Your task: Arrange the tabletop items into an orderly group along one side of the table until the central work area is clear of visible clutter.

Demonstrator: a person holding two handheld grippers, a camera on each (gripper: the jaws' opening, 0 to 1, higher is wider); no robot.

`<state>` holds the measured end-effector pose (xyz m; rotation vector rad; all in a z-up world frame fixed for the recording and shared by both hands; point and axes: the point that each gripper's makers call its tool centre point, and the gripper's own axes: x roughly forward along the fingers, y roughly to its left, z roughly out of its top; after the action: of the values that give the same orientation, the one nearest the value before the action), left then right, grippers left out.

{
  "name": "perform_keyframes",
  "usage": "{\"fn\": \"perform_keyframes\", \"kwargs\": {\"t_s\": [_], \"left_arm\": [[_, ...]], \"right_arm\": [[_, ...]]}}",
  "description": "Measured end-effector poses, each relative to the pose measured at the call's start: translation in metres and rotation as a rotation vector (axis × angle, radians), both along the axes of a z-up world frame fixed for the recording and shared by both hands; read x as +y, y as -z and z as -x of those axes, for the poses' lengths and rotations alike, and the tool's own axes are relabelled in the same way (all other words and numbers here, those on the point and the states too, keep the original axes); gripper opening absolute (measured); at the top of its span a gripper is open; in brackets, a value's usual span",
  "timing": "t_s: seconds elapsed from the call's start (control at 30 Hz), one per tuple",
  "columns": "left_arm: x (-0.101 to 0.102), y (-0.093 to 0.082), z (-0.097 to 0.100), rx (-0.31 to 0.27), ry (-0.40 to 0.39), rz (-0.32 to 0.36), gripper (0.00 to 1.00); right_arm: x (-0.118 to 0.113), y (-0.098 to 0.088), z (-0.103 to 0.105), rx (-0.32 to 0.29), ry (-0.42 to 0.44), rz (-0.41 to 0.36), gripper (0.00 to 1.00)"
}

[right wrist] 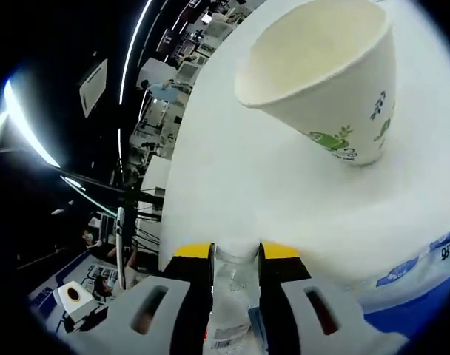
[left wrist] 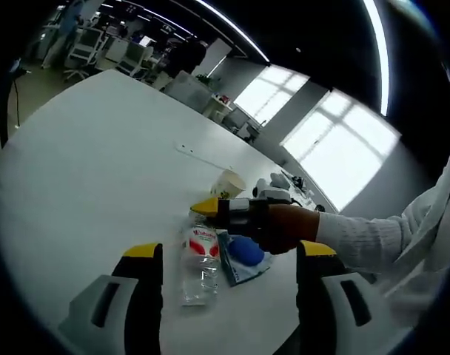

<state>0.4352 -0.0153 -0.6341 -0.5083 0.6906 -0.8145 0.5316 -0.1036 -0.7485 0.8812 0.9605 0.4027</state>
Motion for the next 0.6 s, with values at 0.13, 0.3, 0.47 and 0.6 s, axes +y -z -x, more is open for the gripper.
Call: {"fn": "perform_keyframes", "kwargs": {"t_s": [0.13,0.3,0.47,0.6], "left_arm": [[-0.001,0.003,0.000,0.004,0.003,-0.003,0.74],[-0.001,0.004,-0.001,0.002,0.005,-0.002,0.74],[-0.001,0.007,-0.001,0.004,0.015,-0.010,0.74],[-0.002,0.012,-0.003,0.007,0.025,-0.007,0.74]], "right_arm": [[0.000,0.000,0.001,-0.011,0.001,0.007,0.21],[0.000,-0.002,0.000,-0.026,0.002,0.014,0.20],[0.003,-0.010,-0.001,-0.061,-0.016,0.025,0.20],[0.005,-0.018,0.001,-0.097,-0.030,0.045,0.20]]}}
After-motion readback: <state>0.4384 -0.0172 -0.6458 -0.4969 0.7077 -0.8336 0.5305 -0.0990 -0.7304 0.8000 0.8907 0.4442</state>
